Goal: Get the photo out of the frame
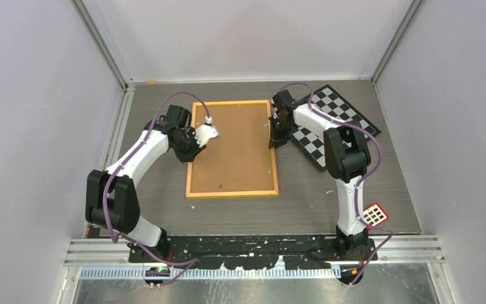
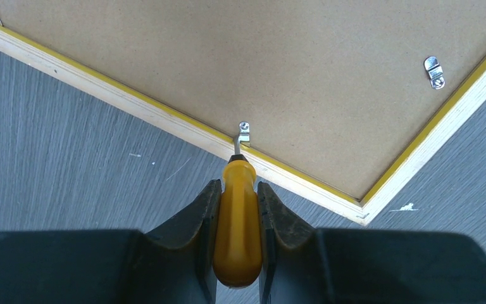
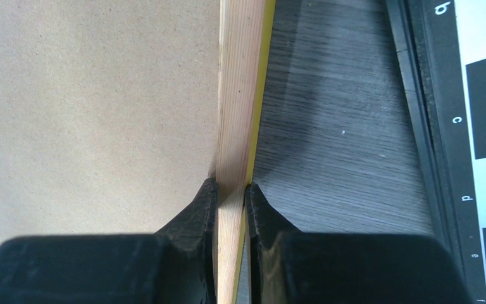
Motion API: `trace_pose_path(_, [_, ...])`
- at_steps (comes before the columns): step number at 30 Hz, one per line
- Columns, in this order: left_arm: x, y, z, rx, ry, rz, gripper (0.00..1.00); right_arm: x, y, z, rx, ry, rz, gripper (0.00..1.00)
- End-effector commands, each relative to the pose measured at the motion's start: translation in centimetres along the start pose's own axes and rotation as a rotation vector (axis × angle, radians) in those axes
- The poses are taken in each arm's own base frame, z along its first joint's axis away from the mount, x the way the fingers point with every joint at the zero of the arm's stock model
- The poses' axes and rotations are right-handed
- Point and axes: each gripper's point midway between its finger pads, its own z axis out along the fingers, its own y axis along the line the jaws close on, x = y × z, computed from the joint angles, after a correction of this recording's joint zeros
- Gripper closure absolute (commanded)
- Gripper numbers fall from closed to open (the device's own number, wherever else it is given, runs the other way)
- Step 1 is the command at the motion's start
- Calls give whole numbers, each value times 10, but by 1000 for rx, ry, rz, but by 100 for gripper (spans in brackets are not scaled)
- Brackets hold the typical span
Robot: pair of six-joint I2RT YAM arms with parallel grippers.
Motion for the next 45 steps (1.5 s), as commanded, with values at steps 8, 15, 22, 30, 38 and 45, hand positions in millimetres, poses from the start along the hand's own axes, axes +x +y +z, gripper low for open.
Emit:
trace_pose_path(8, [1,-47,4,182,14,-118,100,27,-23,26,95,72,23,100])
trace_pose_path(15, [3,-62,3,233,15,-168,100,26,-22,27,93,70,32,100])
trace_pose_path(22, [-8,-68,14,239,-35,-348,100,28,-22,28,93,75,39,100])
trace_pose_path(30, [-18,-77,24,248,-93,-548,100,30,-23,29,97,81,40,100])
trace_pose_path(38, [-39,-59,3,194,-240,-608,100,31,-25,24,101,75,12,100])
trace_pose_path(45, [-68,-12,-42,83,-499,-696,100,13,-14,-5,45,22,-92,60])
